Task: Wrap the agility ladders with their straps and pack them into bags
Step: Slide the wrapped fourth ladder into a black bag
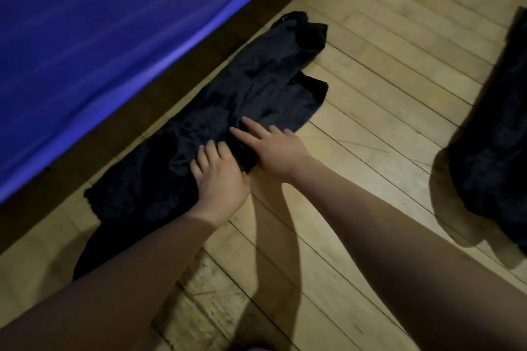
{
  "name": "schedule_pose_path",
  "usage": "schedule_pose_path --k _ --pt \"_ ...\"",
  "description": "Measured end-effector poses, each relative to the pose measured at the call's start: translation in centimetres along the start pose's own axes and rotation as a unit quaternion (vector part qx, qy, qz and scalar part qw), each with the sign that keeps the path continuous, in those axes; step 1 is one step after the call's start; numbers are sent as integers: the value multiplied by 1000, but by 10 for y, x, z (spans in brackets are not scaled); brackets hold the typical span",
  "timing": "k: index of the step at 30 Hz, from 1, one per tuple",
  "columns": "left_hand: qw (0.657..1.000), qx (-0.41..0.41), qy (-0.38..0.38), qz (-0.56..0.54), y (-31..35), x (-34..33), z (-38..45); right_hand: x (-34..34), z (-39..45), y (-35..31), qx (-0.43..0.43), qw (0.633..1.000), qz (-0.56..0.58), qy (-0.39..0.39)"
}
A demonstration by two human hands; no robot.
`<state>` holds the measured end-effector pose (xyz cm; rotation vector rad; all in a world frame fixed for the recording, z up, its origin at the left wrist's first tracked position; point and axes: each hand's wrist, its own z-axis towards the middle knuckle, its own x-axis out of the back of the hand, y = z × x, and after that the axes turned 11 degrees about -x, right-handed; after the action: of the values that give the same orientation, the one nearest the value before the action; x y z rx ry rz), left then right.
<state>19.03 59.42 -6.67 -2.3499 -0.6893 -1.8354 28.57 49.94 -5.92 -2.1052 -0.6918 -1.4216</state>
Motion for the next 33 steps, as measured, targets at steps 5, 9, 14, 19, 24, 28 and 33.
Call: schedule_pose_path --k 5,9,14,19,24,28,33 --pt "998 -51 -34 15 -6 -2 4 -16 0 3 -11 997 -73 5" --pt "991 -125 -38 -7 12 -6 -3 -23 -23 26 -34 997 -62 33" --pt "972 -196 -74 -103 62 -17 -2 -24 -62 77 -100 994 -40 32" --pt "947 -251 -112 -165 118 -26 12 -18 -91 132 -167 983 -69 -1" --pt "930 -264 -153 -203 147 -19 37 -12 -106 146 -208 977 -39 9" --pt "939 -247 -104 -214 142 -11 28 -13 -112 133 -202 978 7 47" --pt "965 -224 -66 -120 96 -14 -27 -23 -117 95 -121 990 62 44"
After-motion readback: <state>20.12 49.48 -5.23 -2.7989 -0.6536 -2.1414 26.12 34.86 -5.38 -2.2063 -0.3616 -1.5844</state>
